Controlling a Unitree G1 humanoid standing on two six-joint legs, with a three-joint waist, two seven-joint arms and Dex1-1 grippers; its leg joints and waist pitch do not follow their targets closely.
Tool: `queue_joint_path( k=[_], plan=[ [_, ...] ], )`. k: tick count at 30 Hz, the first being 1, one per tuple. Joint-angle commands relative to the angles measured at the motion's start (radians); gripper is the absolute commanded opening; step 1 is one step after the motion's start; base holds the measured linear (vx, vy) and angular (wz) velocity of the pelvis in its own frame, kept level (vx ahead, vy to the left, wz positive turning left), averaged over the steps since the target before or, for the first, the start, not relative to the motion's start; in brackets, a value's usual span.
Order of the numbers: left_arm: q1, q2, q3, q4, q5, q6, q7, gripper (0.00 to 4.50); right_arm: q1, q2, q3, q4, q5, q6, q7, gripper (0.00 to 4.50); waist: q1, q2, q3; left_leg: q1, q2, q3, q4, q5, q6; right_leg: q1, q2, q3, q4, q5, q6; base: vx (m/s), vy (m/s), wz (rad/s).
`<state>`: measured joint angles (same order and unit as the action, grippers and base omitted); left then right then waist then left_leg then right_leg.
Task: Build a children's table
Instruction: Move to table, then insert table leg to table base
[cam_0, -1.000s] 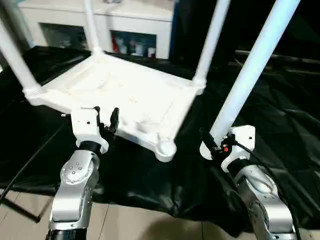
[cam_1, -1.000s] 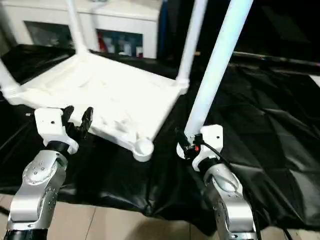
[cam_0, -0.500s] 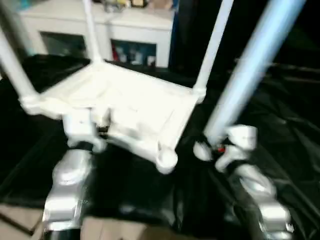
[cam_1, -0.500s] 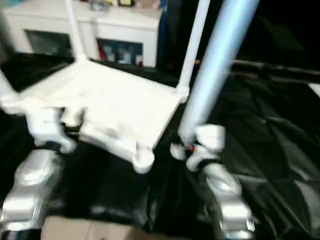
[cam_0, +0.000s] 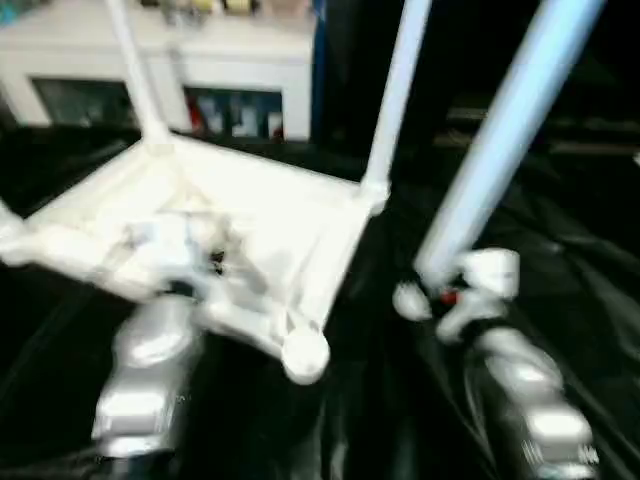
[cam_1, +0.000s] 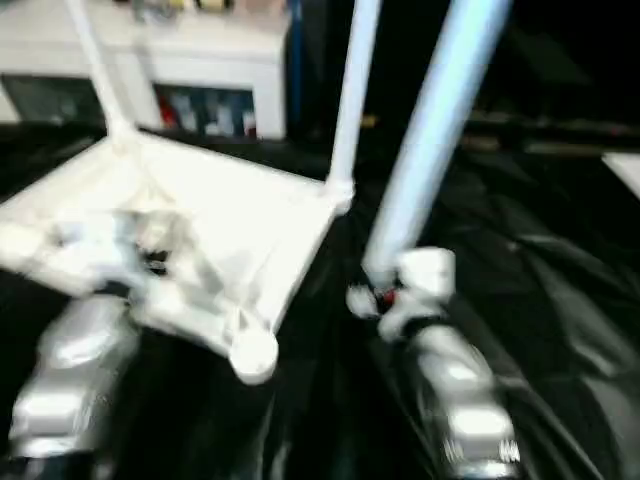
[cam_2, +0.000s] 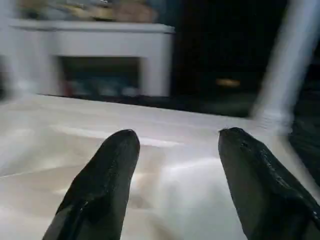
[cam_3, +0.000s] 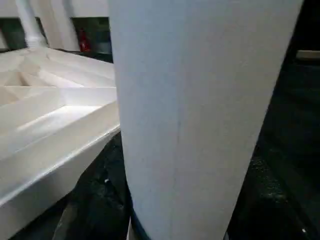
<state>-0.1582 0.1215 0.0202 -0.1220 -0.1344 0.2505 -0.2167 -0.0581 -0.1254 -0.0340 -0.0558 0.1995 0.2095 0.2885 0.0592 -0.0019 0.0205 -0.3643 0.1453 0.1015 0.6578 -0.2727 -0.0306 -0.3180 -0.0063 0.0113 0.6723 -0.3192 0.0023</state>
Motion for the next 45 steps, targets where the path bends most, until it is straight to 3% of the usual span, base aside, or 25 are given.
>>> queue_joint_path(
  k=[1,2,3,4,5,6,7,8,9,10,11,12,15,17,18,20,21,25,26,35,37,42,45],
  plan=[
    [0.013,0.044,-0.018,0.012,-0.026,0.016,-0.085,2.93,-0.015,0.010,0.020,-0.010,0.013,-0.007,0.014,1.91,0.023,0.017,-0.068,-0.005,0.039,-0.013,-0.036,0.473,0.046,0.045,-0.059,0.016,0.013,1.063,-0.022,0.000,0.000,0.00],
    [0.002,0.111,-0.061,0.035,-0.036,0.012,-0.217,2.93,-0.018,-0.003,0.023,-0.016,0.037,-0.003,0.061,1.91,0.025,0.016,-0.077,0.008,0.046,-0.016,-0.029,0.498,0.042,0.043,-0.058,0.022,0.017,1.033,-0.007,0.000,0.000,0.00],
    [-0.001,0.125,-0.067,0.040,-0.037,0.010,-0.241,2.93,-0.019,-0.007,0.024,-0.018,0.041,-0.002,0.070,1.91,0.028,0.015,-0.068,0.014,0.053,-0.022,-0.038,0.511,0.030,0.026,-0.061,0.020,0.008,0.939,0.012,0.000,0.000,0.00],
    [-0.005,0.137,-0.073,0.046,-0.038,0.009,-0.263,3.10,-0.020,-0.011,0.025,-0.019,0.045,0.000,0.080,1.91,0.032,0.013,-0.056,0.011,0.055,-0.013,-0.054,0.405,-0.007,0.020,-0.078,0.022,-0.015,0.823,0.009,0.000,0.000,0.00],
    [-0.015,0.168,-0.080,0.055,-0.047,0.013,-0.320,3.10,-0.024,-0.024,0.027,-0.022,0.057,0.008,0.103,1.91,0.037,0.022,-0.051,0.014,0.059,-0.011,-0.061,0.324,-0.033,0.014,-0.087,0.023,-0.025,0.755,-0.001,0.000,0.000,0.00],
    [-0.038,0.217,-0.087,0.069,-0.059,0.005,-0.400,3.21,-0.033,-0.054,0.030,-0.018,0.067,0.016,0.143,1.91,0.038,0.018,-0.040,0.021,0.068,-0.009,-0.082,0.139,-0.077,0.012,-0.099,0.026,-0.048,0.577,-0.020,-0.069,0.015,0.03],
    [-0.042,0.226,-0.088,0.072,-0.062,0.002,-0.415,3.31,-0.035,-0.060,0.030,-0.017,0.068,0.018,0.151,1.91,0.039,0.021,-0.035,0.028,0.074,-0.009,-0.098,0.005,-0.103,0.009,-0.102,0.025,-0.060,0.421,-0.044,-0.095,0.005,0.06],
    [-0.058,0.260,-0.093,0.080,-0.071,-0.003,-0.468,3.38,-0.042,-0.080,0.029,-0.011,0.073,0.021,0.178,1.91,0.037,0.022,-0.029,0.031,0.074,-0.007,-0.105,-0.049,-0.104,0.006,-0.104,0.026,-0.067,0.347,-0.058,-0.150,0.002,0.12],
    [-0.087,0.319,-0.112,0.098,-0.065,0.001,-0.542,3.48,-0.055,-0.115,0.027,0.004,0.074,0.024,0.219,1.91,0.038,0.021,-0.023,0.043,0.071,0.004,-0.115,-0.139,-0.101,0.001,-0.106,0.029,-0.085,0.182,-0.088,-0.109,-0.001,0.09],
    [-0.090,0.325,-0.115,0.100,-0.064,0.000,-0.549,3.48,-0.056,-0.118,0.027,0.005,0.074,0.024,0.223,1.91,0.036,0.019,-0.019,0.038,0.069,0.009,-0.125,-0.169,-0.085,0.005,-0.112,0.033,-0.095,0.072,-0.113,-0.110,-0.002,0.06],
    [-0.102,0.352,-0.130,0.109,-0.053,0.000,-0.580,3.62,-0.062,-0.131,0.026,0.012,0.076,0.025,0.242,1.91,0.035,0.019,-0.019,0.035,0.072,0.010,-0.127,-0.168,-0.078,0.007,-0.117,0.034,-0.097,0.043,-0.125,-0.105,0.003,-0.01],
    [-0.136,0.424,-0.177,0.135,-0.029,0.013,-0.666,3.62,-0.079,-0.160,0.030,0.033,0.073,0.020,0.285,1.91,0.035,0.014,-0.017,0.032,0.073,0.013,-0.132,-0.173,-0.066,0.002,-0.119,0.037,-0.105,-0.014,-0.138,-0.105,0.003,-0.01],
    [-0.181,0.495,-0.243,0.170,0.010,0.002,-0.791,3.80,-0.093,-0.196,0.056,0.050,0.073,0.019,0.349,1.91,0.030,0.013,-0.011,0.029,0.072,0.019,-0.138,-0.200,-0.054,-0.007,-0.124,0.042,-0.117,-0.160,-0.146,-0.057,-0.001,-0.01],
    [-0.213,0.521,-0.275,0.203,0.029,-0.014,-0.862,3.80,-0.102,-0.215,0.073,0.060,0.072,0.016,0.385,1.91,0.028,0.011,-0.013,0.026,0.073,0.019,-0.137,-0.192,-0.051,-0.007,-0.125,0.042,-0.117,-0.166,-0.150,-0.064,0.004,-0.04],
    [-0.252,0.532,-0.306,0.259,0.072,-0.056,-0.891,3.80,-0.110,-0.227,0.088,0.071,0.062,0.006,0.404,1.91,0.029,0.014,-0.015,0.025,0.074,0.021,-0.136,-0.165,-0.043,-0.013,-0.125,0.041,-0.118,-0.150,-0.159,0.000,0.000,0.00],
    [-0.290,0.536,-0.335,0.323,0.117,-0.107,-0.901,3.65,-0.117,-0.235,0.101,0.079,0.059,0.003,0.416,1.91,0.027,0.013,-0.020,0.022,0.073,0.023,-0.133,-0.137,-0.042,-0.011,-0.124,0.039,-0.112,-0.079,-0.175,0.000,0.000,0.00],
    [-0.315,0.533,-0.350,0.365,0.137,-0.136,-0.901,3.53,-0.119,-0.235,0.106,0.080,0.056,0.001,0.423,1.91,0.029,0.012,-0.025,0.018,0.073,0.025,-0.128,-0.095,-0.033,-0.008,-0.123,0.038,-0.105,0.009,-0.184,0.000,0.000,0.00],
    [-0.387,0.523,-0.400,0.494,0.200,-0.230,-0.903,3.20,-0.126,-0.234,0.122,0.084,0.048,-0.005,0.441,1.91,0.032,0.011,-0.038,0.010,0.070,0.026,-0.116,0.002,-0.008,-0.002,-0.120,0.034,-0.087,0.197,-0.192,0.000,0.000,0.00],
    [-0.415,0.519,-0.418,0.541,0.211,-0.247,-0.924,3.08,-0.129,-0.235,0.128,0.089,0.043,-0.009,0.450,1.91,0.031,0.009,-0.039,0.004,0.068,0.029,-0.111,0.049,0.014,-0.005,-0.117,0.030,-0.079,0.297,-0.197,0.000,0.000,0.00],
    [-0.550,0.468,-0.477,0.815,0.273,-0.376,-1.007,2.55,-0.144,-0.248,0.144,0.111,0.036,-0.028,0.474,1.91,0.033,0.012,-0.038,0.008,0.080,0.030,-0.115,0.015,0.013,-0.004,-0.128,0.025,-0.081,0.289,-0.235,0.000,0.000,0.00],
    [-0.565,0.461,-0.478,0.844,0.274,-0.389,-1.017,2.24,-0.145,-0.247,0.143,0.113,0.034,-0.030,0.476,1.91,0.033,0.012,-0.037,0.009,0.080,0.031,-0.115,0.015,0.015,-0.003,-0.129,0.025,-0.082,0.297,-0.241,0.000,0.000,0.00],
    [-0.654,0.421,-0.490,0.983,0.292,-0.455,-1.050,2.04,-0.137,-0.247,0.144,0.118,0.024,-0.048,0.480,1.91,0.039,0.021,-0.043,0.011,0.087,0.034,-0.112,0.024,0.020,-0.003,-0.135,0.018,-0.077,0.344,-0.262,0.000,0.000,0.00],
    [-0.697,0.401,-0.503,1.057,0.317,-0.493,-1.076,1.75,-0.124,-0.251,0.155,0.113,0.019,-0.053,0.481,1.91,0.041,0.020,-0.044,0.008,0.090,0.036,-0.112,0.030,0.028,0.000,-0.138,0.012,-0.074,0.378,-0.267,0.000,0.000,0.00]
  ],
)
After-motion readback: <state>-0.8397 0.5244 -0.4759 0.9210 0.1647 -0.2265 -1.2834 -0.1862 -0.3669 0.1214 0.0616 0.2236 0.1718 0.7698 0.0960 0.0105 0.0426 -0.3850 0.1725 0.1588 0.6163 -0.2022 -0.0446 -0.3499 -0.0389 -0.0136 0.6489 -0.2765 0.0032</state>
